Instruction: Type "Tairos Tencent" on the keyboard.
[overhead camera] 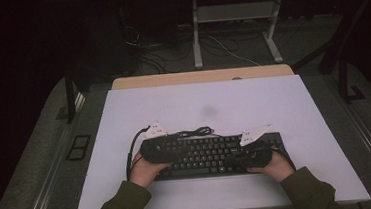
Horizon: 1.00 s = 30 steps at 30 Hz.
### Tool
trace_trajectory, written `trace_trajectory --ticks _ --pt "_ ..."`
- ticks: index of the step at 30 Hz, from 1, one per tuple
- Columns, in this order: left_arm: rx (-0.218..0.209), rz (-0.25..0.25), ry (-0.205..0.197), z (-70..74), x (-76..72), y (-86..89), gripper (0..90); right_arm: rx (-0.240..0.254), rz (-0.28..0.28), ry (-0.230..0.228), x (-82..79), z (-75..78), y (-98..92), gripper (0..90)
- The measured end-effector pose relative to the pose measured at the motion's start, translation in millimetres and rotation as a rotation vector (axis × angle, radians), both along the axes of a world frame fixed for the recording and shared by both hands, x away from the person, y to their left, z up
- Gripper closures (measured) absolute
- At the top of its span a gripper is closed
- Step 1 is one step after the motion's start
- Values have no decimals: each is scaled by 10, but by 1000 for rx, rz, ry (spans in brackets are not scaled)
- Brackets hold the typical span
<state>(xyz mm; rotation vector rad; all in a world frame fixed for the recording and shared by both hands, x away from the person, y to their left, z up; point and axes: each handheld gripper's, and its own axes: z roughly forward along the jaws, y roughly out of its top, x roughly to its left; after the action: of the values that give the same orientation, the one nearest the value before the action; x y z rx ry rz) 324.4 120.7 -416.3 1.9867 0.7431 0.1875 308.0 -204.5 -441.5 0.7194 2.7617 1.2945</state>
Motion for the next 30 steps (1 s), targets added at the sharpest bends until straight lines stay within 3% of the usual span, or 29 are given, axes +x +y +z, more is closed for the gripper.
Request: trace_trajectory --ticks 10,14,30 --pt "68 -16 55 -73 28 -37 769 3 0 2 0 -2 -2 896" --pt "99 -23 72 -95 36 -69 889 3 -1 2 0 -2 -3 896" --pt "173 -48 112 -156 62 -122 891 3 0 2 0 -2 -2 896"
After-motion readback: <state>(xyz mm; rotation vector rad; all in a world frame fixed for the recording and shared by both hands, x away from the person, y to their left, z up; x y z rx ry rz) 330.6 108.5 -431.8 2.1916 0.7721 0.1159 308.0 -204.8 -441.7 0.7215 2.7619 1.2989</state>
